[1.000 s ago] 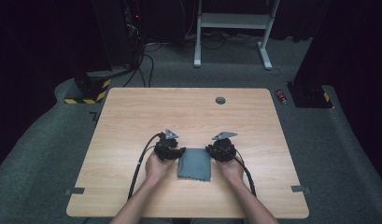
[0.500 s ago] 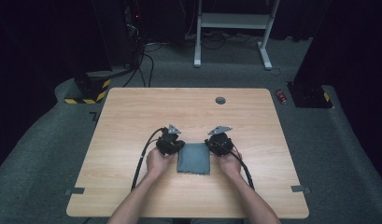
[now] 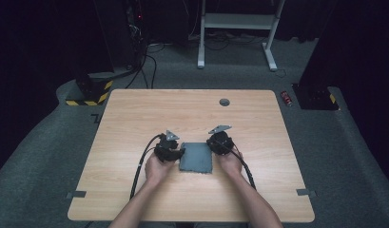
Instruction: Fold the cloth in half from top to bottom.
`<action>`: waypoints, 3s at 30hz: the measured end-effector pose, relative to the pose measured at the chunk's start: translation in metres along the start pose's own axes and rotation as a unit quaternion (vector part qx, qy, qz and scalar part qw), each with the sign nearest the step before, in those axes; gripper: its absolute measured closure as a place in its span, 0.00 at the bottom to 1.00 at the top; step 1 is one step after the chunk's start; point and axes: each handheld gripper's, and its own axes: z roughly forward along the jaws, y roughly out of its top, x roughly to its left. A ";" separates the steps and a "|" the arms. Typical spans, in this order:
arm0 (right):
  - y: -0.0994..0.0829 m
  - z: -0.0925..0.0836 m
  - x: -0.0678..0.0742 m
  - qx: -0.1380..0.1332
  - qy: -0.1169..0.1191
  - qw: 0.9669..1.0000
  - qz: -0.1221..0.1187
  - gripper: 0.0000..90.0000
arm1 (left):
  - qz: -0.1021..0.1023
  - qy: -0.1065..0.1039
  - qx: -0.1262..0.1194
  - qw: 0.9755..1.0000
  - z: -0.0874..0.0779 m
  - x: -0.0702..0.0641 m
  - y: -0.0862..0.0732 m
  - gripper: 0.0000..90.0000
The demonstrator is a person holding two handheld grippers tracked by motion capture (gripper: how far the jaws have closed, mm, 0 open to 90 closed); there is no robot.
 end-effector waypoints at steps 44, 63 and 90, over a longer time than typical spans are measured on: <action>-0.020 -0.054 -0.016 -0.067 0.027 0.996 0.052 0.65 | -0.064 -0.033 -0.081 0.994 -0.068 0.013 -0.034 0.46; -0.052 -0.087 -0.015 -0.100 0.024 0.993 0.064 0.57 | -0.096 -0.010 -0.099 0.990 -0.088 0.036 -0.066 0.46; -0.094 -0.097 -0.002 -0.087 0.029 0.994 0.064 0.60 | -0.105 -0.008 -0.078 0.991 -0.092 0.032 -0.103 0.45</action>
